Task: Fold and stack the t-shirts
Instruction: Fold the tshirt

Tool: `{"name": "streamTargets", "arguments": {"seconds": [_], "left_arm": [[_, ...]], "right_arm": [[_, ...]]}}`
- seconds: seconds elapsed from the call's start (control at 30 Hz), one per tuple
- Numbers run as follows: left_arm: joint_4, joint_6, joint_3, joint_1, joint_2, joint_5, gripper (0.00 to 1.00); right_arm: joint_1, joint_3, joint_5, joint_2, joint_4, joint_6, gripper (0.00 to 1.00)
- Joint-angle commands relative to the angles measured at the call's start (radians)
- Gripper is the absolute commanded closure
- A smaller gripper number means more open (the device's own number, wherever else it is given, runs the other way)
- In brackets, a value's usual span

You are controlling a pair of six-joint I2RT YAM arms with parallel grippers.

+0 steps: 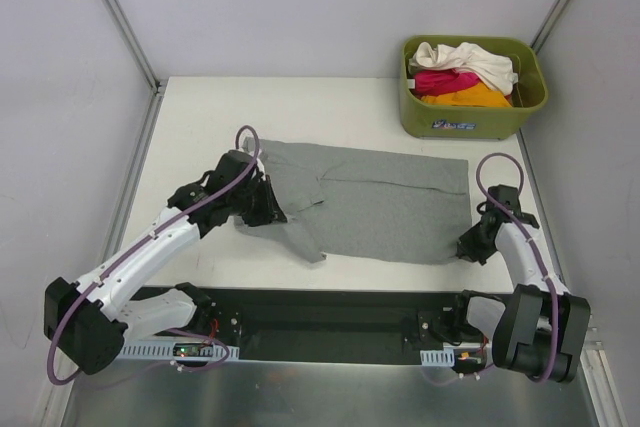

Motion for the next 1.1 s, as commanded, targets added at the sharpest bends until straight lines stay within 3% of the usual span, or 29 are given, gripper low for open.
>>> {"name": "streamTargets", "arguments": {"seconds": [0.0,0.47,0.83,1.07], "left_arm": [[0.110,0.044,0.056,0.066,0.012,0.049,1.00],[0.219,0.167,0.240,0.207,0.207,0.062,1.00],[0.277,0.272,0.399,0.288,0.377,0.080,1.00],[0.293,0.315,0.519,0.343,0.596,0.154,1.00]], "right_arm": [[0.003,0.112,-0.047,0.021,0.046,-0.026,0.93],[0.008,0.451,-0.150,0.268,0.023,-0.108,0.96],[0.014,0.598,-0.148,0.430,0.037,-0.107,0.96],[0.015,0.664,-0.105,0.509,0.048,-0.090,0.93]]}}
